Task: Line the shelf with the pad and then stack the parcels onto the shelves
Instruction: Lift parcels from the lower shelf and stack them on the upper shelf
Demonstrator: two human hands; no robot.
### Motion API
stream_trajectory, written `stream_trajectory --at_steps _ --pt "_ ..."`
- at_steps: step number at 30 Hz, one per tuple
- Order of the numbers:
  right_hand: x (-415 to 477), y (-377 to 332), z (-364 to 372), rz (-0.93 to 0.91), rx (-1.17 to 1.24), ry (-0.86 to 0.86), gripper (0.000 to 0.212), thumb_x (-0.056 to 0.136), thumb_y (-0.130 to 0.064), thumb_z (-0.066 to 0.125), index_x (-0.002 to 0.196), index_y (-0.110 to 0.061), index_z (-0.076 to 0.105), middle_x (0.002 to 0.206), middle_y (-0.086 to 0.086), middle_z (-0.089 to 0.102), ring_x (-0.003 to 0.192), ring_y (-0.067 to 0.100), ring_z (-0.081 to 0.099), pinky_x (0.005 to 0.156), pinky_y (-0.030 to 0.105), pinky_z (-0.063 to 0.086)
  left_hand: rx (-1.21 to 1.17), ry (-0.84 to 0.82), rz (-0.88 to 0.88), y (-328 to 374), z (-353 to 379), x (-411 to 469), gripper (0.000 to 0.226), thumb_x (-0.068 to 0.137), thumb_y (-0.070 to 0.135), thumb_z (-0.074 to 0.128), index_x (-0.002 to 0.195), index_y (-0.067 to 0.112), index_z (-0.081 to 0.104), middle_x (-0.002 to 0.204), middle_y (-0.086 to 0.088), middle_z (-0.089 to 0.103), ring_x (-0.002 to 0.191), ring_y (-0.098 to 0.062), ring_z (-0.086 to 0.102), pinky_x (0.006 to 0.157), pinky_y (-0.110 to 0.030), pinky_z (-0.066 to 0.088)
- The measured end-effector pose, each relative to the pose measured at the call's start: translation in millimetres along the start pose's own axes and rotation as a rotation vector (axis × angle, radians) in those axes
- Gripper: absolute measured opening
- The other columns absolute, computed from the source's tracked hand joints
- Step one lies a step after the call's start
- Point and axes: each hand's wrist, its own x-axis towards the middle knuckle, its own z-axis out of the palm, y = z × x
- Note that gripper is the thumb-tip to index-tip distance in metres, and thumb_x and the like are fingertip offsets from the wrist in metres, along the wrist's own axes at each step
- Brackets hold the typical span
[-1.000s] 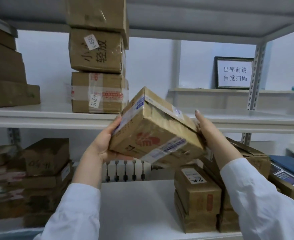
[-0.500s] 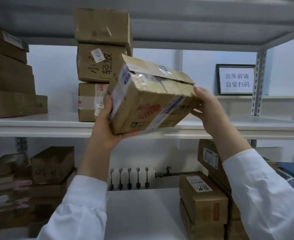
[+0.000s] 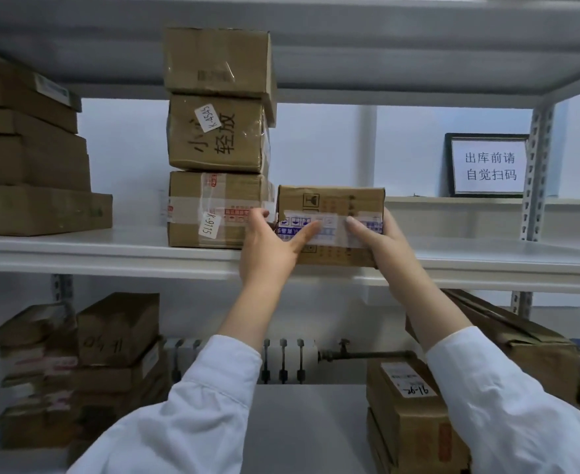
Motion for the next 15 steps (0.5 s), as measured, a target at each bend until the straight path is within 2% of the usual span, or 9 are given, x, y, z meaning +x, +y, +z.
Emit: stream_trajectory --at_steps 2,4,7,8,10,12,15 --pt "5 6 5 -0.025 -0.065 0.039 0.042 0.088 -0.029 0.063 0.128 -0.022 0.052 0.116 -0.003 0.066 0.103 0.014 0.064 0.080 0.027 0.054 0.061 0.053 -0.001 -8 0 2 0.074 0.071 0.065 0.063 0.122 0.013 0.048 0.124 -0.003 0.056 0.105 -0.016 0.052 0.076 -0.025 0.038" --pt "12 12 10 -0.016 -0.101 0.071 0.047 0.087 -0.031 0.065 0.131 -0.023 0.048 0.118 -0.004 0.064 0.104 0.012 0.062 0.084 0.028 0.052 0.031 0.051 0.023 -18 -1 3 0.060 0.078 0.054 0.065 0.118 0.011 0.056 0.120 -0.003 0.061 0.106 -0.017 0.055 0.079 -0.024 0.039" --pt "20 24 18 0.080 -0.074 0.094 0.074 0.078 -0.046 0.069 0.137 -0.019 0.034 0.129 0.004 0.054 0.112 0.018 0.058 0.099 0.039 0.048 0.004 0.058 0.055 -27 -3 5 0.036 0.083 0.037 0.067 0.110 0.014 0.065 0.109 -0.004 0.067 0.101 -0.020 0.060 0.082 -0.026 0.046" --pt "23 31 20 0.099 -0.091 0.103 0.074 0.074 -0.051 0.068 0.133 -0.020 0.035 0.131 0.007 0.051 0.114 0.020 0.056 0.101 0.042 0.047 0.001 0.064 0.064 -29 -4 6 0.031 0.083 0.032 0.068 0.108 0.013 0.066 0.107 -0.004 0.067 0.098 -0.019 0.060 0.081 -0.026 0.047" --pt "26 38 24 0.071 -0.131 0.102 0.054 0.080 -0.047 0.065 0.121 -0.024 0.039 0.129 0.009 0.052 0.112 0.020 0.057 0.099 0.041 0.048 0.007 0.071 0.060 -31 -5 8 0.032 0.084 0.025 0.068 0.112 0.010 0.065 0.108 -0.006 0.067 0.099 -0.021 0.061 0.086 -0.029 0.049" --pt "28 43 29 0.036 -0.162 0.118 0.040 0.088 -0.039 0.060 0.120 -0.022 0.043 0.124 0.005 0.057 0.109 0.017 0.058 0.093 0.034 0.049 0.020 0.080 0.037 -34 -4 11 0.038 0.084 0.020 0.067 0.120 0.008 0.061 0.114 -0.008 0.066 0.104 -0.022 0.061 0.094 -0.033 0.049" --pt "29 42 31 -0.007 -0.256 0.132 0.040 0.092 -0.041 0.053 0.126 -0.021 0.048 0.115 -0.003 0.062 0.107 0.016 0.058 0.085 0.029 0.044 0.030 0.076 0.036 -36 -2 12 0.041 0.086 0.014 0.065 0.126 0.008 0.058 0.116 -0.009 0.064 0.100 -0.017 0.062 0.088 -0.019 0.044"
